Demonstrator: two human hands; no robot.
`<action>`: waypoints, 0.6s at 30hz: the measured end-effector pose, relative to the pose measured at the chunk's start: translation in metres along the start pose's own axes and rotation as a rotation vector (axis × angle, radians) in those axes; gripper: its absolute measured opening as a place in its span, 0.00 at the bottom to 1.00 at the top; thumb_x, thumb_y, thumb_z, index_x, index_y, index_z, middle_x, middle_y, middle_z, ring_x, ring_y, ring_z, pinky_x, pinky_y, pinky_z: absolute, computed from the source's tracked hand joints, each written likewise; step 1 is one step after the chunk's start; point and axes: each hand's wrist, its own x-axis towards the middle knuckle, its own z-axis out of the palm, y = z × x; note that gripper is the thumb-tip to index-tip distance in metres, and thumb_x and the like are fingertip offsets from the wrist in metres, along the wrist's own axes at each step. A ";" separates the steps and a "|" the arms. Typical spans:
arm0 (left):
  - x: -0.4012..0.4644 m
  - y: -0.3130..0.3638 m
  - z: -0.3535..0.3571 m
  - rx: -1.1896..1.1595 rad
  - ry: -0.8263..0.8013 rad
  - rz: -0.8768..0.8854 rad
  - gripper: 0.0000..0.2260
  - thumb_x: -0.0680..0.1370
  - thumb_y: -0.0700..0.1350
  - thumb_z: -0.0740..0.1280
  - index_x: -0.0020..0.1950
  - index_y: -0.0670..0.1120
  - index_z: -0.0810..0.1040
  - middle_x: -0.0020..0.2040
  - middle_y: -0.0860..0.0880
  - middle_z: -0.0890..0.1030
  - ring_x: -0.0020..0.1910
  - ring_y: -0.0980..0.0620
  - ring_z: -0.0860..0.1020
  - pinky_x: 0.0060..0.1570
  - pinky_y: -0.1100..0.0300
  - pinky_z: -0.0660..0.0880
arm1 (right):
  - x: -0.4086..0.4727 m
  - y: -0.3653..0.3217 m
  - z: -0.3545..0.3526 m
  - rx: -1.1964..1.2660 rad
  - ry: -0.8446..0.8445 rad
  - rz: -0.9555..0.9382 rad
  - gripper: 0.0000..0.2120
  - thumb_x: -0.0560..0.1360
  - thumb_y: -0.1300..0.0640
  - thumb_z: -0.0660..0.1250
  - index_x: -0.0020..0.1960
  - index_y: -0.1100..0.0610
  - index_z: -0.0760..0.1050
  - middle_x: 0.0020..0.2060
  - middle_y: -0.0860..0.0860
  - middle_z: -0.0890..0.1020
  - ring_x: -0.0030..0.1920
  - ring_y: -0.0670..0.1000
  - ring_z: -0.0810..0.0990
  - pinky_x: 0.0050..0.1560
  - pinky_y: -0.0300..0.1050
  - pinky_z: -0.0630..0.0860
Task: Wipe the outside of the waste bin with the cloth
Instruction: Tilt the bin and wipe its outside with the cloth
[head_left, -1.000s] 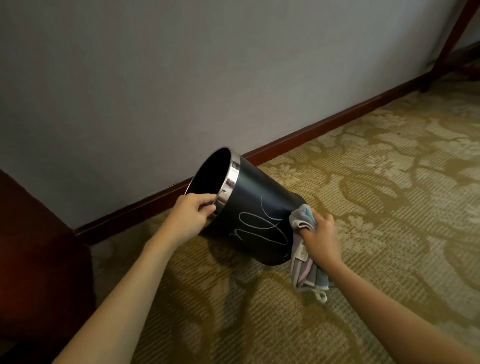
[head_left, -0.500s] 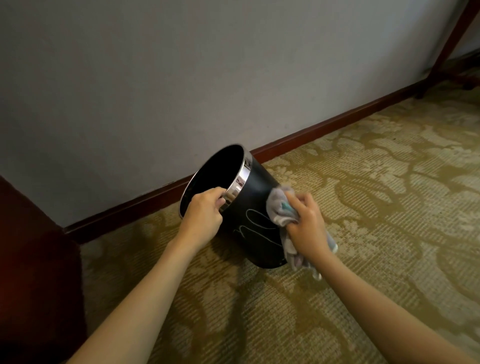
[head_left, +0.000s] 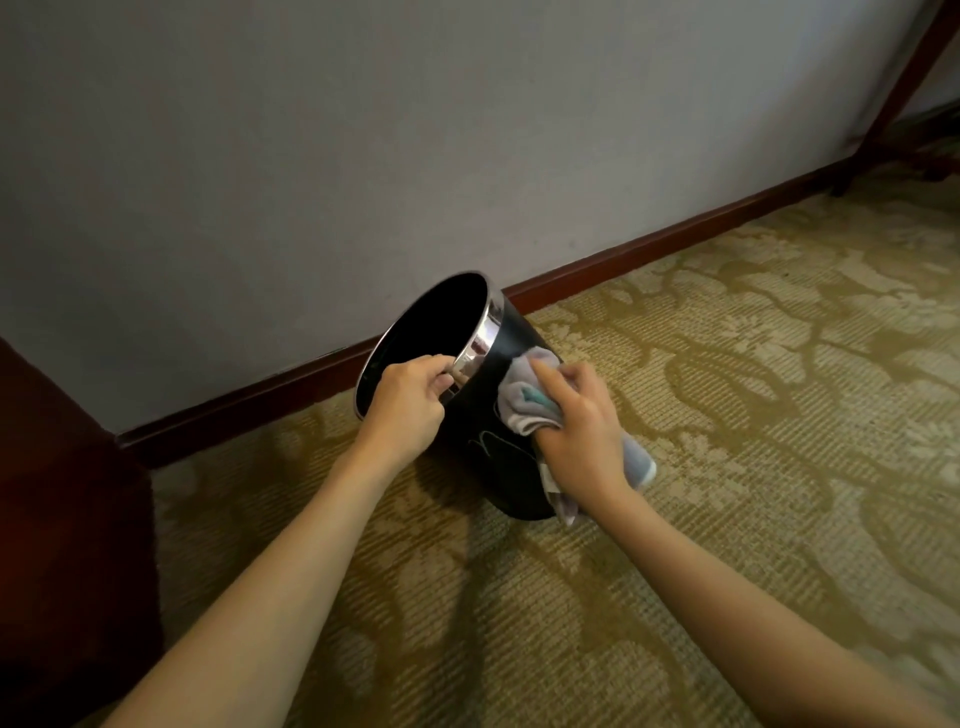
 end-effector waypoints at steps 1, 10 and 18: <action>-0.001 -0.001 -0.001 -0.004 -0.001 -0.006 0.13 0.78 0.32 0.60 0.52 0.45 0.81 0.47 0.54 0.78 0.42 0.71 0.72 0.41 0.83 0.65 | -0.003 -0.003 0.003 -0.010 0.004 -0.027 0.25 0.70 0.65 0.67 0.67 0.55 0.74 0.54 0.56 0.75 0.52 0.57 0.73 0.50 0.55 0.72; -0.003 -0.014 -0.012 -0.023 0.015 -0.107 0.13 0.79 0.36 0.59 0.57 0.47 0.79 0.51 0.52 0.79 0.46 0.64 0.74 0.41 0.74 0.67 | -0.073 0.068 0.007 -0.247 -0.236 0.150 0.27 0.70 0.64 0.70 0.69 0.57 0.72 0.59 0.59 0.74 0.56 0.62 0.73 0.53 0.57 0.73; 0.002 -0.009 -0.004 -0.035 0.007 -0.058 0.11 0.78 0.37 0.61 0.53 0.48 0.81 0.49 0.51 0.82 0.48 0.57 0.76 0.43 0.70 0.68 | -0.033 0.021 0.000 -0.070 -0.117 0.118 0.23 0.72 0.66 0.67 0.66 0.56 0.74 0.51 0.54 0.73 0.51 0.56 0.72 0.50 0.54 0.72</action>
